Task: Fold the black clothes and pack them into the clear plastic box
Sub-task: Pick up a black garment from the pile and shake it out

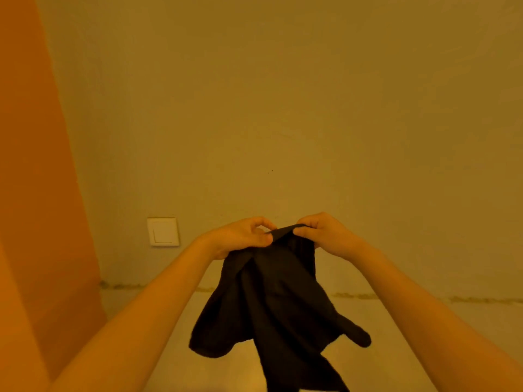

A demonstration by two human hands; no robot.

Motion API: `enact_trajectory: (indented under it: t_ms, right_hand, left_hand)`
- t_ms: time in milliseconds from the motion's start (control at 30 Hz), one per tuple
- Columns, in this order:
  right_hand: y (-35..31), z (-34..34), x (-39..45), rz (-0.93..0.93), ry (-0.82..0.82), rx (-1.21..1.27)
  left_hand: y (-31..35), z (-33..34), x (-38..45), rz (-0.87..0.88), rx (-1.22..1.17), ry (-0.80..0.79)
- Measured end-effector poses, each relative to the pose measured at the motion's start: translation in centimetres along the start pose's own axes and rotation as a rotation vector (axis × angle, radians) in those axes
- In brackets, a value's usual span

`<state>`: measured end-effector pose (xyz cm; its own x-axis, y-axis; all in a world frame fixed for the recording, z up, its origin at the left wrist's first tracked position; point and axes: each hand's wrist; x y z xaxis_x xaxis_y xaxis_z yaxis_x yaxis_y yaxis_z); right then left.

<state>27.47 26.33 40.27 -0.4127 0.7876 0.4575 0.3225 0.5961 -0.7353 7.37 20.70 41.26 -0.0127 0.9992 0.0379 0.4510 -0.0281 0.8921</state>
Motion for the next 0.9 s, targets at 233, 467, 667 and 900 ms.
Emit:
enact_trajectory:
  t_ms: [233,467,667,900]
  right_hand:
    - [-0.1,-3.0,0.4,0.132,0.037,0.272]
    - [1.4,-5.5,0.5,0.254,0.034,0.26]
    - [0.5,-3.4,0.0,-0.057,0.048,-0.098]
    - [-2.7,1.3,-1.3,-0.416,0.031,-0.03]
  left_hand:
    - [-1.6,-1.3,-0.5,0.181,0.334,0.137]
    - [-2.5,-2.4,-1.0,0.045,-0.056,0.235]
    - [1.0,0.8,0.0,-0.015,-0.319,0.289]
    - [3.2,3.2,0.5,-0.237,-0.505,0.104]
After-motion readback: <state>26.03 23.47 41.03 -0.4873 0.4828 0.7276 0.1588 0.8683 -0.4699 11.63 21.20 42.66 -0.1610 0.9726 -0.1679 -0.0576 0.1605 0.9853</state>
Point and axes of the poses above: each hand's wrist, its own x-axis towards the middle knuckle, its own z-axis out of the palm, y = z × x, and after that the axes turned 15 degrees about y, right-handed
